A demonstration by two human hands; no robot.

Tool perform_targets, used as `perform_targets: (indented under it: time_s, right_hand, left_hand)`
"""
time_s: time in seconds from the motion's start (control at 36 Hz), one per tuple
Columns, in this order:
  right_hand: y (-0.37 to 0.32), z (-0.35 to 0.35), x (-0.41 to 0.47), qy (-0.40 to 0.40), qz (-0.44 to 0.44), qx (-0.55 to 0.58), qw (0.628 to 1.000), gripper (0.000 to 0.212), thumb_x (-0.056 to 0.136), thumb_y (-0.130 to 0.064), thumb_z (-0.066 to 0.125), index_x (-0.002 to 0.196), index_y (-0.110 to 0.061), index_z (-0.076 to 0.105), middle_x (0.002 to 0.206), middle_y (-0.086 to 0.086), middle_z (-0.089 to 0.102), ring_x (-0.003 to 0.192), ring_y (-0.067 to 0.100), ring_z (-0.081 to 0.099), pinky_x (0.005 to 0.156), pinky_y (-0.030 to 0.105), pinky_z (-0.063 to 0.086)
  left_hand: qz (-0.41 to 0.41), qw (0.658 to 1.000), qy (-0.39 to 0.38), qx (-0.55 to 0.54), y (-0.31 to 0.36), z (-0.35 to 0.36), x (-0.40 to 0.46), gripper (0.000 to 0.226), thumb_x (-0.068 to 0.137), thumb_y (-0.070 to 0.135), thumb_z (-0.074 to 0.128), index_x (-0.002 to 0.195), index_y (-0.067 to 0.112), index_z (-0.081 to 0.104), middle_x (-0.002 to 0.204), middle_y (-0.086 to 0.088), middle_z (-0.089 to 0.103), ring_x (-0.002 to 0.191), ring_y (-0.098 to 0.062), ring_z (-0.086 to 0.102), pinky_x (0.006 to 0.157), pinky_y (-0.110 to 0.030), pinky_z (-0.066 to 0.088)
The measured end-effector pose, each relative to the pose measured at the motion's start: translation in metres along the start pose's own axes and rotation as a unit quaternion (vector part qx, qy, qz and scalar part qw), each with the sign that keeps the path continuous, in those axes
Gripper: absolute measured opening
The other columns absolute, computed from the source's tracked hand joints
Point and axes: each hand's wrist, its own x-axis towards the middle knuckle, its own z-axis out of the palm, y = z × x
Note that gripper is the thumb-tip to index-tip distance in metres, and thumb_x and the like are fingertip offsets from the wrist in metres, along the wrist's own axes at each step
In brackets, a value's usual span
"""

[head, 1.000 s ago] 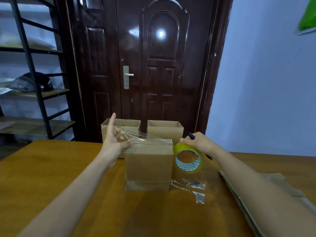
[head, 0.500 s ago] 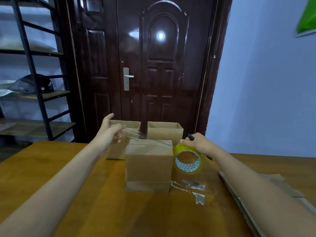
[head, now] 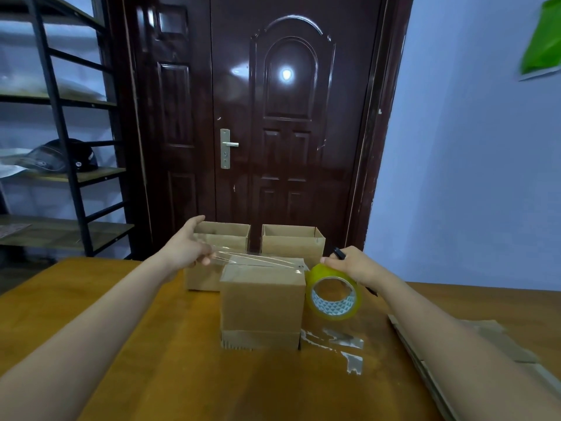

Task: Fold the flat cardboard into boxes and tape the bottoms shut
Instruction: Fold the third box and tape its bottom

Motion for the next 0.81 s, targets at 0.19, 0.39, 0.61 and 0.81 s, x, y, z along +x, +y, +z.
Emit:
perform_targets:
  time_s: [0.19, 0.39, 0.61, 0.81]
  right_hand:
    - [0.002, 0.001, -0.002, 0.010, 0.016, -0.004, 1.000, 0.042, 0.091, -0.039, 0.060, 0.056, -0.016, 0.052, 0.047, -0.006, 0.045, 0.046, 0.008, 0.045, 0.054, 0.021, 0.041]
    - [0.004, 0.005, -0.002, 0.009, 0.023, 0.008, 1.000, 0.039, 0.090, -0.040, 0.060, 0.071, -0.007, 0.060, 0.057, 0.002, 0.051, 0.056, 0.014, 0.051, 0.055, 0.021, 0.043]
    - [0.011, 0.010, -0.004, 0.013, 0.022, 0.054, 0.998, 0.041, 0.092, -0.035, 0.060, 0.060, -0.012, 0.048, 0.056, 0.004, 0.045, 0.051, 0.012, 0.046, 0.055, 0.022, 0.042]
    - [0.007, 0.009, -0.004, 0.018, 0.018, 0.052, 0.998, 0.044, 0.091, -0.037, 0.061, 0.055, -0.014, 0.050, 0.054, 0.003, 0.048, 0.050, 0.013, 0.048, 0.057, 0.024, 0.043]
  left_hand:
    - [0.003, 1.000, 0.017, 0.023, -0.011, 0.010, -0.003, 0.075, 0.088, -0.002, 0.056, 0.148, 0.026, 0.023, 0.072, -0.014, 0.065, 0.057, -0.013, 0.056, 0.051, -0.021, 0.038]
    - [-0.051, 0.997, 0.026, -0.041, -0.032, 0.025, -0.002, 0.073, 0.087, -0.005, 0.053, 0.146, 0.029, 0.029, 0.071, -0.010, 0.059, 0.057, -0.016, 0.050, 0.051, -0.027, 0.038]
    - [-0.073, 0.993, 0.042, -0.078, -0.038, 0.046, -0.005, 0.071, 0.093, 0.002, 0.053, 0.148, 0.035, 0.021, 0.076, -0.014, 0.060, 0.053, -0.017, 0.050, 0.046, -0.027, 0.044]
    - [-0.105, 0.993, 0.008, -0.046, -0.027, 0.048, 0.000, 0.078, 0.095, 0.005, 0.050, 0.152, 0.036, 0.006, 0.071, -0.011, 0.056, 0.045, -0.013, 0.044, 0.034, -0.022, 0.038]
